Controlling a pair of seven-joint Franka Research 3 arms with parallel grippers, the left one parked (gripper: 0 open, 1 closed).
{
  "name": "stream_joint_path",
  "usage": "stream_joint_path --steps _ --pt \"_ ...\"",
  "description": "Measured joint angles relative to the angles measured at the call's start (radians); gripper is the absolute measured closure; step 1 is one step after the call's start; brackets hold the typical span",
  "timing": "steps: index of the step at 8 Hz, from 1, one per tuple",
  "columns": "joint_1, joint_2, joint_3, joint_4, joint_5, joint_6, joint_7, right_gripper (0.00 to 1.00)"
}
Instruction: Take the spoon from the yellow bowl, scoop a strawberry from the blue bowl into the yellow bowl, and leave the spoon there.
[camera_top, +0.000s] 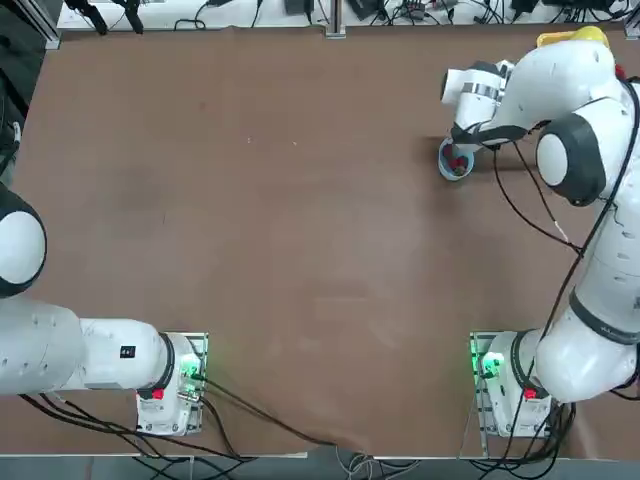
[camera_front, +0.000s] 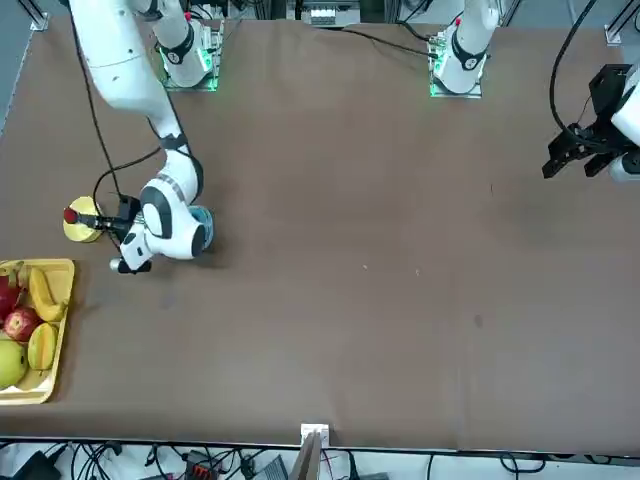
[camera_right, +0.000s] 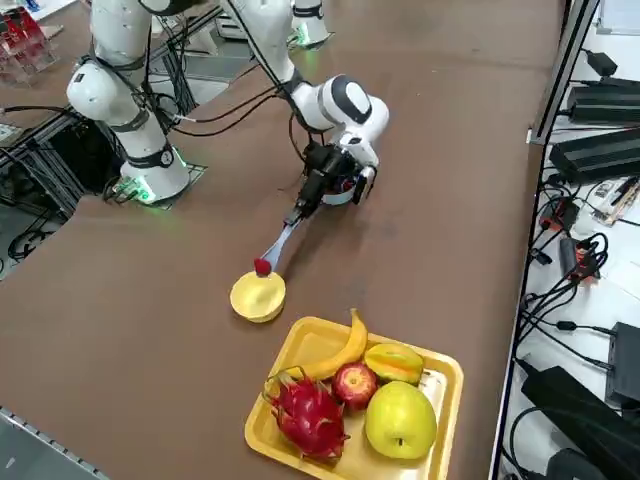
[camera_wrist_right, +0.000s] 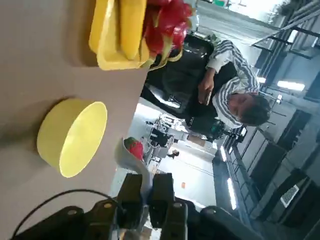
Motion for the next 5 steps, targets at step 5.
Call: stream_joint_path --steps 5 --pt "-0.011 0.025 0.004 -0.005 0.000 0.065 -0.244 0.89"
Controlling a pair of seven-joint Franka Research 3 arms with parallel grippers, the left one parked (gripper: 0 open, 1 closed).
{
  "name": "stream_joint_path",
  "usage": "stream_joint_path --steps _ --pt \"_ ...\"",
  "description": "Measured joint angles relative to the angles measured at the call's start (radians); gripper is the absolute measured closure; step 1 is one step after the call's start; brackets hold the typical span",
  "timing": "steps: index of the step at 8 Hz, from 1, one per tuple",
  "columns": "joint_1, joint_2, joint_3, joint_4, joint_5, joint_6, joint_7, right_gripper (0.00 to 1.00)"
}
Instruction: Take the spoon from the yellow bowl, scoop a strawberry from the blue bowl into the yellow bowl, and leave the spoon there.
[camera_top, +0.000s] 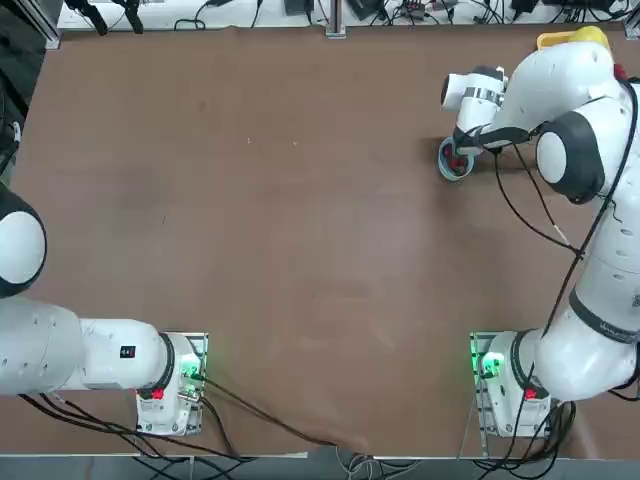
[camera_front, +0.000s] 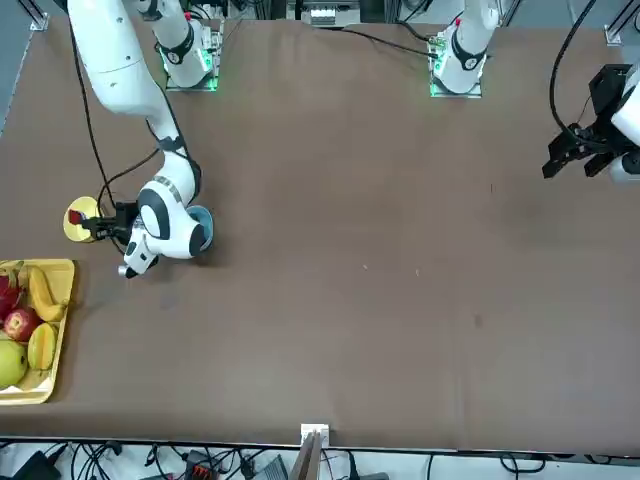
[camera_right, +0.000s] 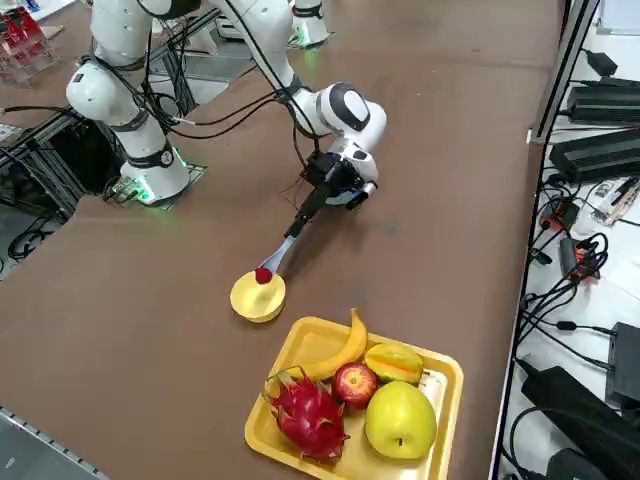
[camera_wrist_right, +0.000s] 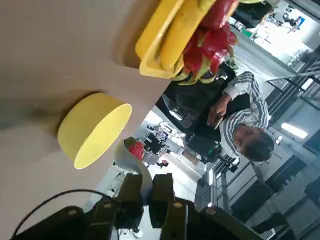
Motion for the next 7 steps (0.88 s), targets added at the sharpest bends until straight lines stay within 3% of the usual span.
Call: stream_joint_path --steps 7 --pt "-0.030 0.034 0.003 0.019 0.000 0.014 -0.329 0.89"
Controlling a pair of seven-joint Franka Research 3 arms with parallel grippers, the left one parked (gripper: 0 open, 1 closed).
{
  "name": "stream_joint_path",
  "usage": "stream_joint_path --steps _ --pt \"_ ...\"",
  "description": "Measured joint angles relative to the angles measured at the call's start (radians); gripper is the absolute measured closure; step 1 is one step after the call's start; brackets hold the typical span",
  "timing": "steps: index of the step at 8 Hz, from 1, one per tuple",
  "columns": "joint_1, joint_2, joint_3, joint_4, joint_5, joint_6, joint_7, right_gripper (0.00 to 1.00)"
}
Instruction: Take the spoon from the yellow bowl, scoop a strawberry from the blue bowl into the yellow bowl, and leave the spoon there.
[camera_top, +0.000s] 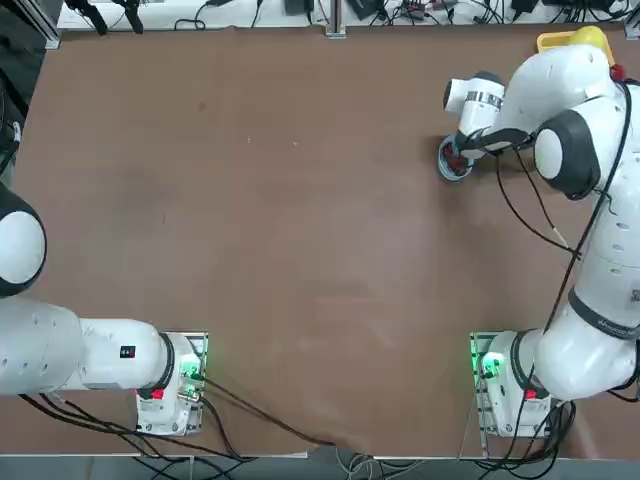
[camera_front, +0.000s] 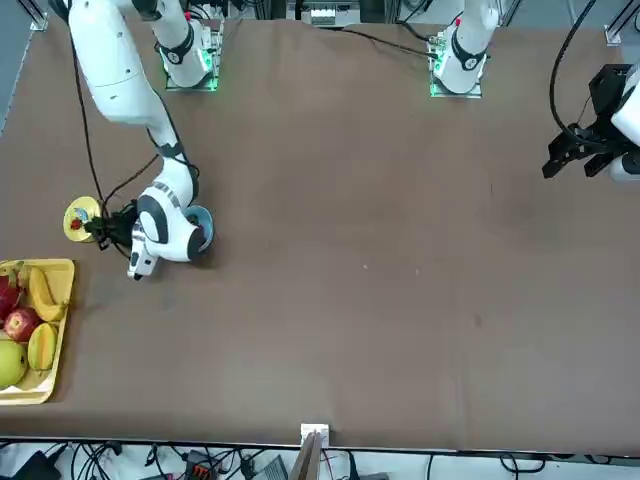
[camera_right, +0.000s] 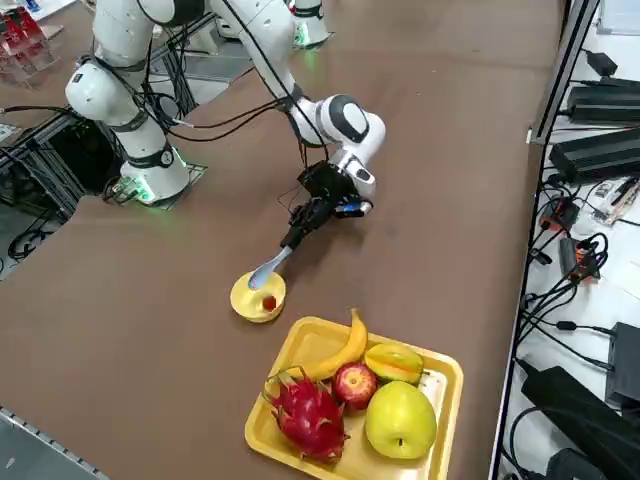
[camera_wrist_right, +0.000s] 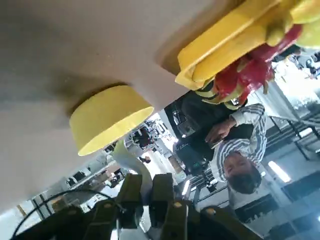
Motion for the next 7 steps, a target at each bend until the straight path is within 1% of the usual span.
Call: stream_joint_path --steps 2,4,5,7 --pt "-0.008 0.003 0.002 0.010 0.009 0.001 -0.036 0.89" --pt "-0.009 0.004 0.003 0.025 0.053 -0.001 -0.018 0.89" --pt "-0.010 0.004 0.003 0.034 0.067 -0.005 0.024 0.89" --pt "-0.020 0.008 0.002 0.036 0.068 -0.007 0.192 0.89"
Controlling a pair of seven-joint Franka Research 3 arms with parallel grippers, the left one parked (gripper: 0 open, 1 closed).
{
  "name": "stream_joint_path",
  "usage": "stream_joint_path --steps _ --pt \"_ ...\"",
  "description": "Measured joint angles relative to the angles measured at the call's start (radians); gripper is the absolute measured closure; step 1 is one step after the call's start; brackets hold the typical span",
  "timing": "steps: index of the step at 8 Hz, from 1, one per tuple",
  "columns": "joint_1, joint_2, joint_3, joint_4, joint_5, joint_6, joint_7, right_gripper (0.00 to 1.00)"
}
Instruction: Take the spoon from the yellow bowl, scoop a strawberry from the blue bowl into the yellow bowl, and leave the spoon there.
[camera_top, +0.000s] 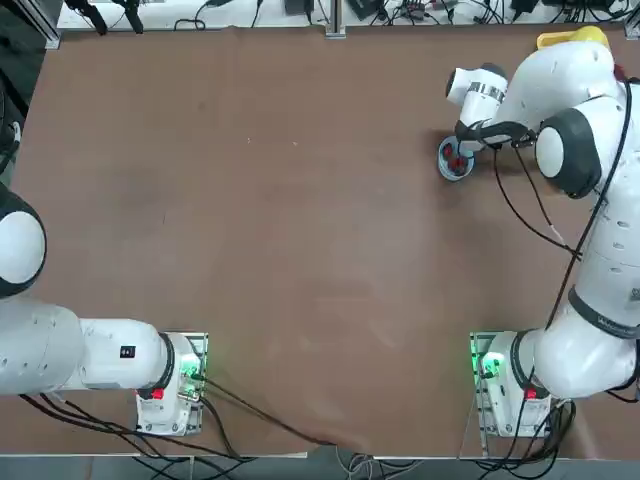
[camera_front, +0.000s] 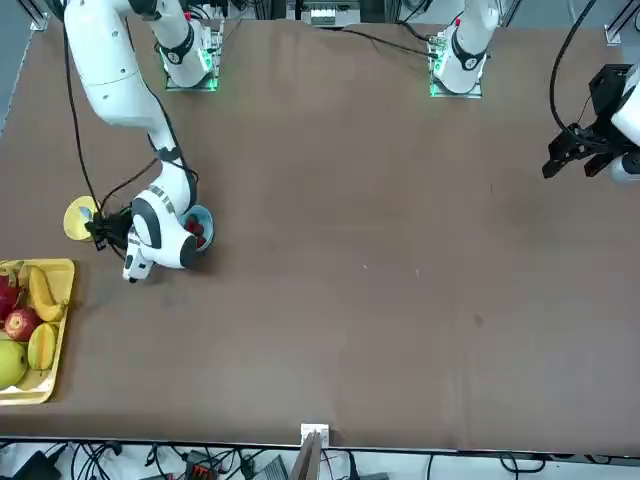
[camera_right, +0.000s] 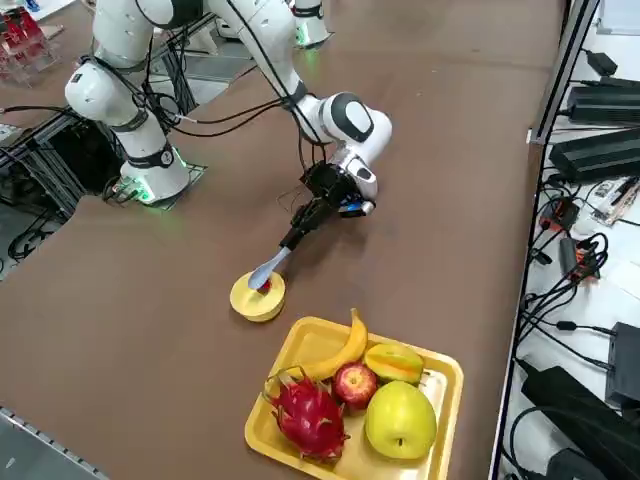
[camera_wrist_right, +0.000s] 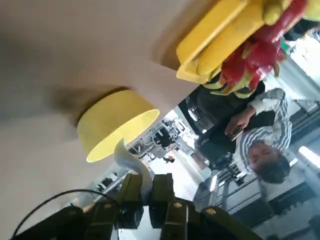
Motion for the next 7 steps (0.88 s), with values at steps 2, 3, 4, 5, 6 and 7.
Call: stream_joint_path --steps 2,3,4,5,6,7 --pt "-0.013 0.017 -0.009 0.008 -0.003 0.000 0.130 0.89" --pt "-0.020 0.025 -0.013 0.018 -0.003 0.000 0.186 0.89" --pt "-0.027 0.030 -0.014 0.025 -0.003 0.000 0.245 0.89" --pt "-0.031 0.036 -0.014 0.030 -0.003 0.002 0.321 0.89" --pt "-0.031 0.044 -0.014 0.033 -0.003 0.004 0.399 0.89" --pt "-0.031 0.054 -0.013 0.035 -0.004 0.006 0.465 0.89"
